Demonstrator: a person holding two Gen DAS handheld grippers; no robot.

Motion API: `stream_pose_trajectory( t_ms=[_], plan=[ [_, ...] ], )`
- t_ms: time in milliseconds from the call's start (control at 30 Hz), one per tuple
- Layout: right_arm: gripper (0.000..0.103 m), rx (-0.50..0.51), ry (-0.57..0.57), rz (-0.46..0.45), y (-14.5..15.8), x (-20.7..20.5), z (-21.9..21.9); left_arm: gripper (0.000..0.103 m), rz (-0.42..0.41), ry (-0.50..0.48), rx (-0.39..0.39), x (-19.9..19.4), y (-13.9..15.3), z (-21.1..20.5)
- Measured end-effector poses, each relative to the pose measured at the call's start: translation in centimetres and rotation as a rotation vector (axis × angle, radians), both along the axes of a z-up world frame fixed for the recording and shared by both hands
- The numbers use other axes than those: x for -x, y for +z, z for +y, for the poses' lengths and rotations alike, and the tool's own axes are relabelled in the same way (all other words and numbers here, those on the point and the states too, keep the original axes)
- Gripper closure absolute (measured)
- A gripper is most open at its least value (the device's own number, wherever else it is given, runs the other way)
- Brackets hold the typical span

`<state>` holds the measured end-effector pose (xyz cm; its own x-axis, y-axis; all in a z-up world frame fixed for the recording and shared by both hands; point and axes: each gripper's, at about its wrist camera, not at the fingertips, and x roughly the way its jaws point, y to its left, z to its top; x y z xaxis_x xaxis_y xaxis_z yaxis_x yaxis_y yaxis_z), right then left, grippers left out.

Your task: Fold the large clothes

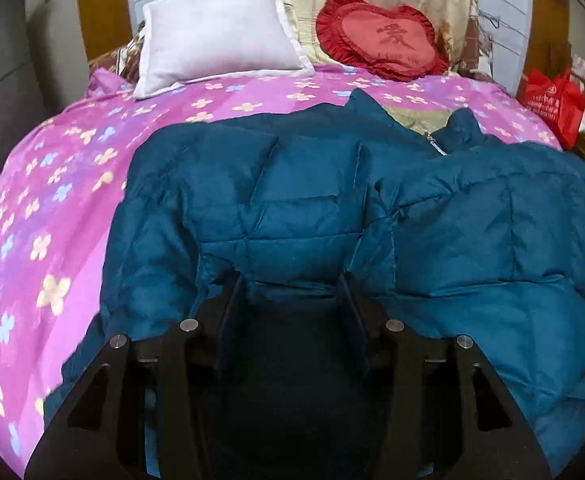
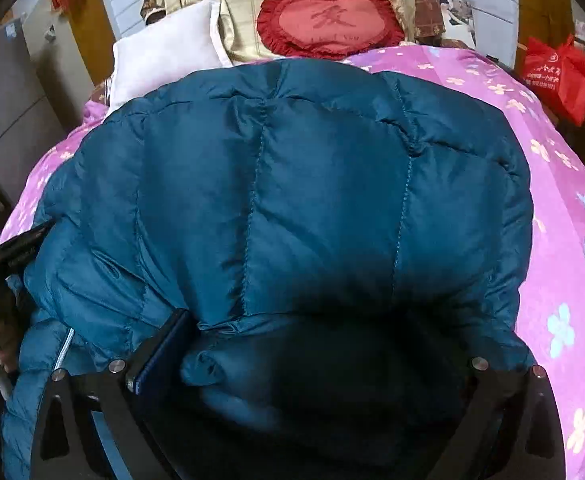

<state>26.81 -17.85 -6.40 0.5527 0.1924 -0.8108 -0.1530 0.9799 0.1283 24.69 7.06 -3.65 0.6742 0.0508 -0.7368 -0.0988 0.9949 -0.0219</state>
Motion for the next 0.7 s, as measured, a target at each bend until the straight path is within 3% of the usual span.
stream_pose_trajectory(
  t_ms=[67, 167, 267, 367, 467, 500, 533, 700],
  plan=[
    [0.001, 0.024, 0.012, 0.014, 0.2, -0.3, 0.3, 0.054, 0.005, 0.005, 0.049, -0.2, -0.1, 0.7],
    [0.005, 0.041, 0.012, 0.012, 1.9, -0.1, 0.6, 0.054, 0.009, 0.007, 0.046, -0.3, 0.0, 0.5],
    [0.008, 0.036, -0.023, -0.147, 5.6, -0.4, 0.0, 0.054, 0.009, 0.009, 0.053, -0.5, 0.1, 0.4],
    [0.008, -0.005, -0.136, -0.264, 8.4, -1.9, -0.6, 0.054, 0.011, 0.01, 0.06, -0.5, 0.0, 0.5],
    [0.007, -0.054, -0.199, -0.194, 6.8, -5.5, -0.8, 0.054, 0.014, 0.013, 0.061, -0.6, 0.0, 0.6],
    [0.005, -0.054, -0.215, -0.137, 5.5, -6.4, -0.8, 0.053, 0.015, 0.013, 0.059, -0.7, 0.0, 0.6],
    [0.003, -0.032, -0.238, -0.02, 2.7, -7.9, -1.0, 0.053, 0.014, 0.013, 0.057, -0.7, 0.0, 0.7],
    [0.001, 0.017, -0.244, -0.052, 2.3, -7.4, -0.5, 0.053, 0.024, 0.02, 0.05, -0.8, -0.2, 0.7]
  ],
)
